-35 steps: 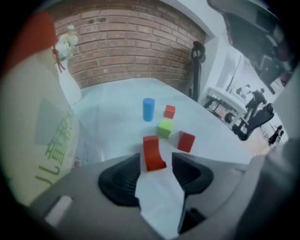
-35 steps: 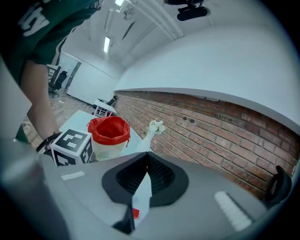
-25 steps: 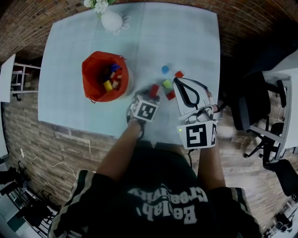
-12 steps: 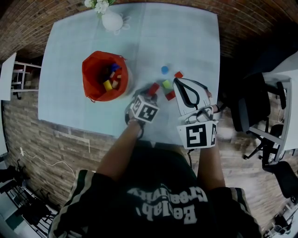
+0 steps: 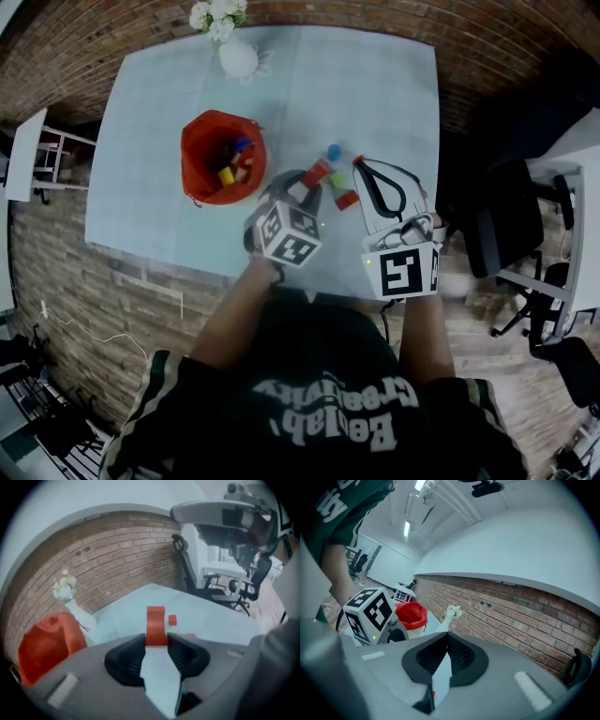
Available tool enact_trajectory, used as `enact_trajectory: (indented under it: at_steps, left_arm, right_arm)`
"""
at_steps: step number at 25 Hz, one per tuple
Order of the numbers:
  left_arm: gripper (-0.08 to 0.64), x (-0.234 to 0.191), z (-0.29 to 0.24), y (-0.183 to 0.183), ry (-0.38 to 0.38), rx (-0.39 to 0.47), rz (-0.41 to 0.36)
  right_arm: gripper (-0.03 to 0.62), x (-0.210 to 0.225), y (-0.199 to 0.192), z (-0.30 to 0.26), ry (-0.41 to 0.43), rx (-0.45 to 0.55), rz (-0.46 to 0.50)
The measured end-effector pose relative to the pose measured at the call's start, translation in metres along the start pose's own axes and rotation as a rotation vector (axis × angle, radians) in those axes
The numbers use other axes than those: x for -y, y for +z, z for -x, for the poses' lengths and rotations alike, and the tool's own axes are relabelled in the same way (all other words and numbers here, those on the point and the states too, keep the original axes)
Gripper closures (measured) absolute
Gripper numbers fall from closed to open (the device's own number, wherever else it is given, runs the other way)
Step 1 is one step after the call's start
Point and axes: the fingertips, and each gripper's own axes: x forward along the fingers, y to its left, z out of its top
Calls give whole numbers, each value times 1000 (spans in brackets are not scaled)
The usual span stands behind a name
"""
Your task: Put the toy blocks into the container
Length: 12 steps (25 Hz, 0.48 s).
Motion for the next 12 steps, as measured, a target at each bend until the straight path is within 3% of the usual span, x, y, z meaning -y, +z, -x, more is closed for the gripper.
enact_trajectory:
  at_steps: [12]
  left_arm:
    - [413, -14, 92, 59, 118, 169, -90]
  right_arm:
    - [586, -1, 36, 23, 10, 50, 18]
